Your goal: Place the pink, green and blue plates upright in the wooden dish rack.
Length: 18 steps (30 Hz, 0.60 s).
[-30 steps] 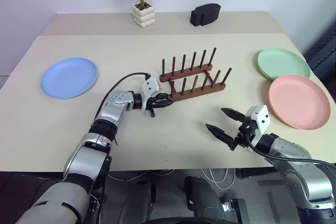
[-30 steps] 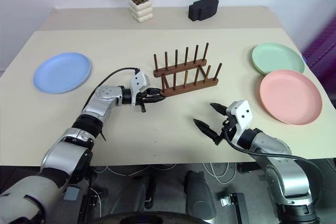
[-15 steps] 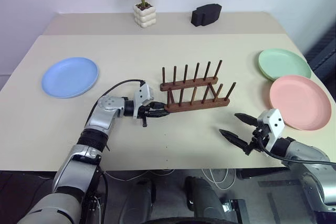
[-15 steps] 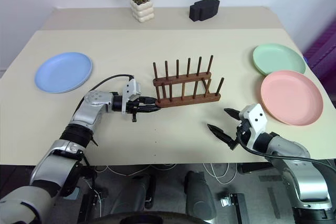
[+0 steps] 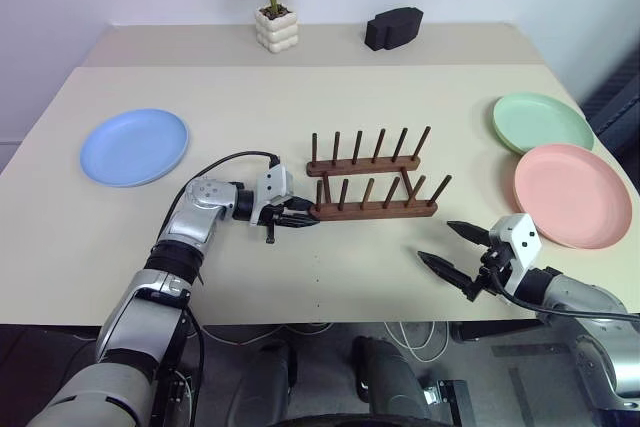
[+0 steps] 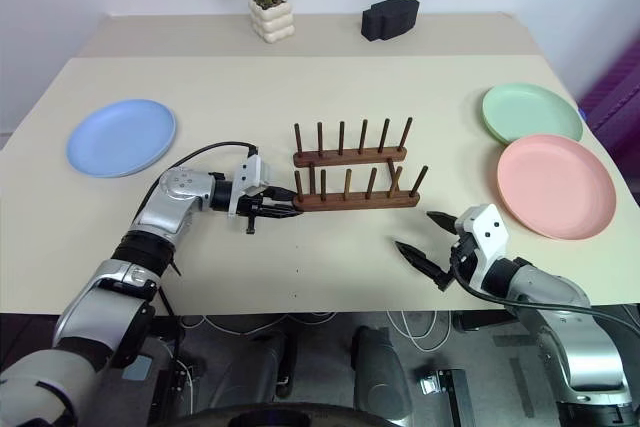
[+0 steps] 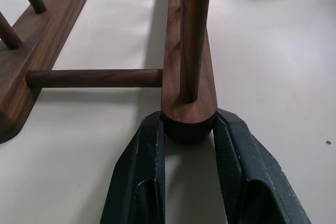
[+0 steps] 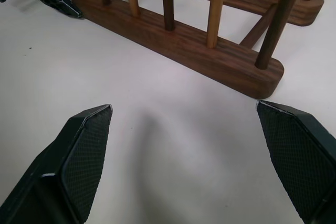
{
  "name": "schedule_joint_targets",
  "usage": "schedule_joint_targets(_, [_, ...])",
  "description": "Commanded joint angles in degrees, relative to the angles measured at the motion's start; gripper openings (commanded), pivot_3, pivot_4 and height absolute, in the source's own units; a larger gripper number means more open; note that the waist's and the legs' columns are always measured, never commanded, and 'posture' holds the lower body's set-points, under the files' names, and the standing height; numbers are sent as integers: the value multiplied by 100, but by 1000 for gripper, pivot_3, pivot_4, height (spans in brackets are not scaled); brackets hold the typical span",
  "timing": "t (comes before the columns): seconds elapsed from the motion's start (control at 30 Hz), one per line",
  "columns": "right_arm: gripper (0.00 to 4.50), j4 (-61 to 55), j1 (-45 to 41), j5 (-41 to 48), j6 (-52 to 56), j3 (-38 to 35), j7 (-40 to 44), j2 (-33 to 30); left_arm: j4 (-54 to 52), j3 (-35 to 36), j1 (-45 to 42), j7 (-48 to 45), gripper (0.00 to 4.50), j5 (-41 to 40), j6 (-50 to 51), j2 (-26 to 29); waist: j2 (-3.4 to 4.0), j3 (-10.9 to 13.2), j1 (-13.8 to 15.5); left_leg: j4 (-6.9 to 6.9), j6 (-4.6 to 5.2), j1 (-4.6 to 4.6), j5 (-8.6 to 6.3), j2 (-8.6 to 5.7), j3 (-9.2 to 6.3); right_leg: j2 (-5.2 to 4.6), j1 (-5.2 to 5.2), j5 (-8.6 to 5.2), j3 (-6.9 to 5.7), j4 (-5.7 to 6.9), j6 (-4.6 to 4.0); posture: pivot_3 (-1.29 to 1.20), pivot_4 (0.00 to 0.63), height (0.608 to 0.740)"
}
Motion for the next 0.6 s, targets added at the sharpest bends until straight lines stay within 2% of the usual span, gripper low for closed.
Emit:
schedule_joint_targets(0.03, [4500,94,-17,-39,-258,-33,98,46,112,-26,-135,-49,670,39,-190,-74,0,0,3,0,0,0,0,0,0,0,0,0,0,0,0,0,150,731])
schedule_joint_targets(0.37, [4500,-64,-159,-83,-179,194,-40,135,418,48,-312,-49,670,58,-285,-126,0,0,-7,2,0,0,0,0,1,1,1,0,0,1,0,0,150,731])
schedule_joint_targets(0.6, [4500,-363,-311,7,166,248,-218,99,382,159,-307,-13,4212,-10,-112,-69,0,0,-9,2,0,2,0,0,-2,1,2,0,-1,4,0,0,150,731])
